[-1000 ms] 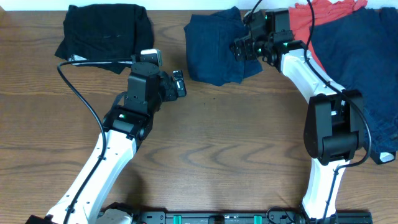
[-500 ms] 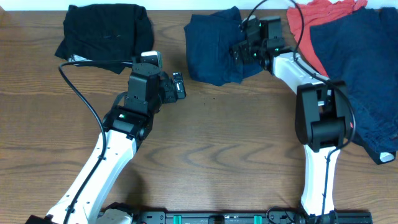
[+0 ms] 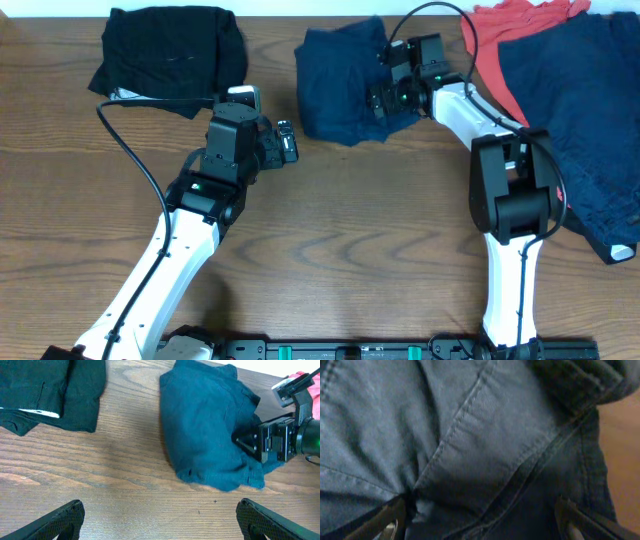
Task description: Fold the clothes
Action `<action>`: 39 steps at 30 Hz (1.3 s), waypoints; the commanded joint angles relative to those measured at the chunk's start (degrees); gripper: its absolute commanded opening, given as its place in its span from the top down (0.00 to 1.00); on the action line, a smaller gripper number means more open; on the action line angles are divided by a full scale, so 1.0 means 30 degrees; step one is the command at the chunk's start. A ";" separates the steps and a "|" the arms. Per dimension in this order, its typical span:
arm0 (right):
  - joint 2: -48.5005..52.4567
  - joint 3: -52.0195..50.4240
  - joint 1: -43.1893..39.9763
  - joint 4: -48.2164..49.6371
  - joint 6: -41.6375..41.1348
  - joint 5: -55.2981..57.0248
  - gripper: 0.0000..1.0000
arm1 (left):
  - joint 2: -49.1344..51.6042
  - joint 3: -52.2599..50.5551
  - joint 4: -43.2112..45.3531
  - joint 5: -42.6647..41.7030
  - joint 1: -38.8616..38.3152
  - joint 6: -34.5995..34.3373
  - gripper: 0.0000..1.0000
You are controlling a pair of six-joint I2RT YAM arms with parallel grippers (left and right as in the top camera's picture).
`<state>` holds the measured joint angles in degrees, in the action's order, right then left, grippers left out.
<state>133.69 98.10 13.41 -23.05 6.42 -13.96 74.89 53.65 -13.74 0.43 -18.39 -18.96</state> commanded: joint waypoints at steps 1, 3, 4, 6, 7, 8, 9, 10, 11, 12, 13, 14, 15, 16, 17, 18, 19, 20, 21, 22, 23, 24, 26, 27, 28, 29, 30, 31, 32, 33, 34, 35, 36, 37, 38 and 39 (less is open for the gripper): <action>0.0787 -0.0750 0.1049 -0.2135 -0.0270 -0.0889 0.05 | 0.0117 0.0248 -0.0204 0.0102 0.0022 0.0466 0.02; 0.0692 -0.0729 0.1333 -0.3468 -0.0270 -0.1107 0.04 | 0.0109 0.0248 -0.0291 0.0102 0.0022 0.0488 0.02; 0.0627 -0.0721 0.1457 -0.4000 -0.0270 -0.1355 0.02 | 0.0109 0.0248 -0.0335 0.0102 0.0022 0.0554 0.02; 0.0306 -0.0707 0.1690 -0.5064 -0.0255 -0.1931 0.02 | 0.0109 0.0248 -0.0379 0.0102 0.0022 0.0787 0.02; 0.0015 -0.0707 0.1807 -0.5595 -0.0248 -0.2215 0.01 | 0.0117 0.0248 -0.0415 0.0102 0.0022 0.0896 0.02; -0.0321 -0.0707 0.1916 -0.6003 -0.0168 -0.2433 0.01 | 0.0109 0.0248 -0.0430 0.0102 0.0022 0.0962 0.02; -0.0743 -0.0707 0.2033 -0.6331 -0.0124 -0.2557 0.01 | 0.0109 0.0248 -0.0444 0.0109 0.0022 0.0962 0.02; -0.1268 -0.0707 0.2171 -0.6564 -0.0117 -0.2572 0.01 | 0.0109 0.0248 -0.0474 0.0109 0.0029 0.0962 0.02; -0.1778 -0.0707 0.2273 -0.6681 -0.0117 -0.2572 0.01 | 0.0109 0.0248 -0.0481 0.0109 0.0036 0.0962 0.02; -0.2280 -0.0707 0.2353 -0.6681 -0.0117 -0.2572 0.01 | 0.0109 0.0248 -0.0488 0.0117 0.0044 0.0962 0.02; -0.2936 -0.0707 0.2441 -0.6652 -0.0124 -0.2659 0.01 | 0.0109 0.0248 -0.0495 0.0197 0.0036 0.0962 0.02; -0.3504 -0.0699 0.2514 -0.6564 -0.0124 -0.2652 0.01 | 0.0109 0.0248 -0.0510 0.0248 0.0036 0.0962 0.02; -0.3993 -0.0699 0.2543 -0.6492 -0.0138 -0.2652 0.01 | 0.0109 0.0248 -0.0503 0.0248 0.0036 0.0962 0.02; -0.4925 -0.0699 0.2535 -0.6302 -0.0452 -0.2594 0.01 | 0.0109 0.0248 -0.0510 0.0233 0.0036 0.0954 0.02; -0.5319 -0.0699 0.2506 -0.6200 -0.0656 -0.2477 0.01 | 0.0117 0.0248 -0.0525 0.0233 0.0036 0.0954 0.02; -0.5916 -0.0699 0.2382 -0.6062 -0.0998 -0.2317 0.01 | 0.0109 0.0248 -0.0554 0.0226 0.0036 0.0954 0.02; -0.6455 -0.0699 0.2229 -0.5901 -0.1370 -0.2098 0.01 | 0.0109 0.0248 -0.0583 0.0146 0.0029 0.0962 0.02; -0.7038 -0.0699 0.2018 -0.5748 -0.1858 -0.1785 0.01 | 0.0109 0.0248 -0.0634 -0.0044 0.0022 0.0954 0.02; -0.7555 -0.0699 0.1756 -0.5617 -0.2302 -0.1457 0.01 | 0.0117 0.0248 -0.0663 -0.0459 0.0015 0.0962 0.02; -0.8036 -0.0699 0.1450 -0.5486 -0.2630 -0.1246 0.01 | 0.0109 0.0248 -0.0670 -0.0867 0.0015 0.0962 0.02; -0.8531 -0.0699 0.1049 -0.5391 -0.2812 -0.1100 0.01 | 0.0117 0.0248 -0.0670 -0.1202 -0.0007 0.0962 0.02; -0.8859 -0.0699 0.0670 -0.5348 -0.2929 -0.0947 0.01 | 0.0117 0.0248 -0.0663 -0.1392 -0.0087 0.0962 0.02; -0.9355 -0.0699 -0.0233 -0.5319 -0.3198 -0.0576 0.01 | 0.0117 0.0248 -0.0452 -0.1428 -0.0474 0.0962 0.02; -0.9479 -0.0699 -0.0714 -0.5311 -0.3322 -0.0503 0.01 | 0.0197 0.0248 -0.0168 -0.1428 -0.0750 0.0962 0.02; -0.9537 -0.0699 -0.1275 -0.5311 -0.3592 -0.0495 0.01 | 0.0284 0.0248 0.0219 -0.1428 -0.1064 0.0962 0.02; -0.9544 -0.0699 -0.1770 -0.5319 -0.3789 -0.0517 0.01 | 0.0481 0.0248 0.0692 -0.1428 -0.1421 0.0954 0.02; -0.9544 -0.0699 -0.2324 -0.5355 -0.3934 -0.0583 0.01 | 0.0772 0.0255 0.1333 -0.1428 -0.1843 0.0954 0.02; -0.9537 -0.0699 -0.2710 -0.5406 -0.3934 -0.0685 0.01 | 0.1064 0.0262 0.1814 -0.1421 -0.2171 0.0954 0.02; -0.9530 -0.0699 -0.3206 -0.5523 -0.3927 -0.0852 0.01 | 0.1559 0.0350 0.2390 -0.1421 -0.2586 0.0954 0.02; -0.9530 -0.0699 -0.3614 -0.5595 -0.3920 -0.0969 0.01 | 0.2113 0.0554 0.2754 -0.1413 -0.2900 0.0954 0.02; -0.9530 -0.0699 -0.3956 -0.5661 -0.3920 -0.1005 0.01 | 0.2747 0.0903 0.2929 -0.1413 -0.3169 0.0954 0.02; -0.9530 -0.0699 -0.4291 -0.5719 -0.3920 -0.1005 0.01 | 0.3519 0.1450 0.2929 -0.1421 -0.3432 0.0962 0.02; -0.9530 -0.0699 -0.4546 -0.5799 -0.3920 -0.1005 0.01 | 0.4386 0.2149 0.2790 -0.1428 -0.3687 0.0969 0.02; -0.9530 -0.0699 -0.4750 -0.5901 -0.3905 -0.0998 0.01 | 0.5166 0.2841 0.2586 -0.1435 -0.3898 0.1071 0.02; -0.9530 -0.0699 -0.4896 -0.5996 -0.3905 -0.0998 0.01 | 0.6164 0.3796 0.2237 -0.1435 -0.4226 0.1501 0.02; -0.9530 -0.0699 -0.5013 -0.6091 -0.3898 -0.0991 0.01 | 0.7023 0.4692 0.1858 -0.1428 -0.4546 0.2047 0.02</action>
<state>104.95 95.98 -0.95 -40.91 -4.25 -16.67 90.72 61.54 -7.14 -3.51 -30.22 -16.01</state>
